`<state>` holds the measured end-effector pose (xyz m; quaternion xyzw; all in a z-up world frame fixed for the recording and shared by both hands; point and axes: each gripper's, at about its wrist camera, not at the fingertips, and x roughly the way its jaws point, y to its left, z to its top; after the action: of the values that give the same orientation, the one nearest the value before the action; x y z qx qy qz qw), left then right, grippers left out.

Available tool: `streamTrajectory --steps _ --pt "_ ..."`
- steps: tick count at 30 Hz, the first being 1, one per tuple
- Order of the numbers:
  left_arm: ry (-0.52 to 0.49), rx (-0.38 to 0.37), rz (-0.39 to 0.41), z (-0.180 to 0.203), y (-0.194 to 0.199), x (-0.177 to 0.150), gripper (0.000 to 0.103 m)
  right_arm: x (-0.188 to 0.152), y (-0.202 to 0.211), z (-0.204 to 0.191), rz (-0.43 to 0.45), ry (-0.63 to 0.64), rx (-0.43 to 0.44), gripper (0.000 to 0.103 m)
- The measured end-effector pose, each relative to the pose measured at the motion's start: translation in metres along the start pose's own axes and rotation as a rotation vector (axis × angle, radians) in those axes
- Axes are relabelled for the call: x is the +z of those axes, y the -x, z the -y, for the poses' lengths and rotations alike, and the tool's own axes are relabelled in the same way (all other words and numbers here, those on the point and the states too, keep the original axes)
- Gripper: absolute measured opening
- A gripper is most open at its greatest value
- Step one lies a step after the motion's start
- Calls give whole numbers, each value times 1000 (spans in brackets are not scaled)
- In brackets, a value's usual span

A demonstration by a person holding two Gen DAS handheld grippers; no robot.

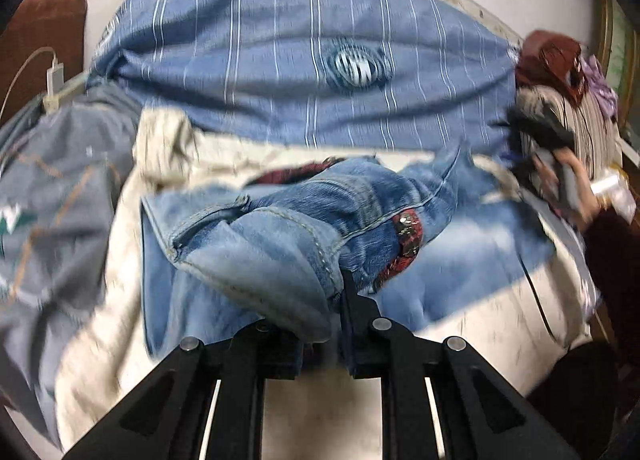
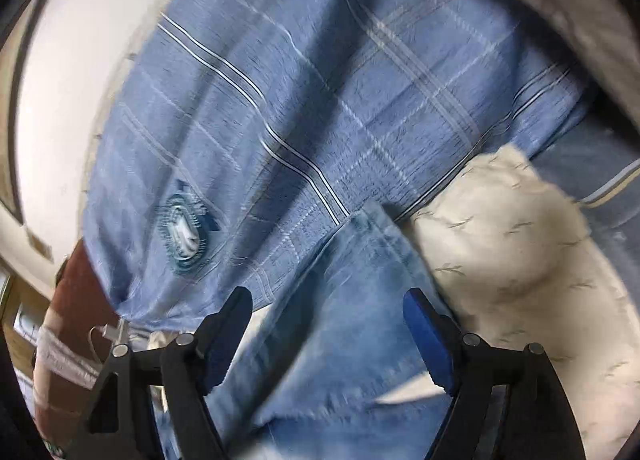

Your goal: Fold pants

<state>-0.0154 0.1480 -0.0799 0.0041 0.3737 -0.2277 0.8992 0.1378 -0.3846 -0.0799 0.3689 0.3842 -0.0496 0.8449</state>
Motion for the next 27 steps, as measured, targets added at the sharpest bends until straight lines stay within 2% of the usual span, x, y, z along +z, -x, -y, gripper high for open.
streamTrajectory --steps 2,5,8,9,10,12,17,21,24,27 --pt "-10 -9 -16 0 3 -16 16 4 -16 -4 -24 -24 -28 81" --pt "-31 -7 -26 0 6 -27 16 12 -37 0 -28 -144 -32 81" --pt "-30 -17 -22 -6 7 -29 16 12 -53 4 -47 -212 -107 81" --pt "-27 -23 -19 -8 7 -28 16 9 -56 6 -48 -217 -112 74" --pt "-25 -24 -17 -8 8 -29 16 7 -57 8 -44 -217 -108 47" --pt "-27 -21 -14 -11 8 -28 16 1 -55 11 -33 -206 -117 9" --pt "-24 9 11 -20 15 -26 16 -28 5 16 117 -128 -109 5" --pt "-18 41 41 -32 19 -17 16 -57 59 22 181 -94 -66 5" --pt "7 36 42 -45 16 -13 16 -84 93 32 221 -77 -33 5" --pt "-2 39 12 -53 9 -18 19 -117 107 36 219 -8 -83 6"
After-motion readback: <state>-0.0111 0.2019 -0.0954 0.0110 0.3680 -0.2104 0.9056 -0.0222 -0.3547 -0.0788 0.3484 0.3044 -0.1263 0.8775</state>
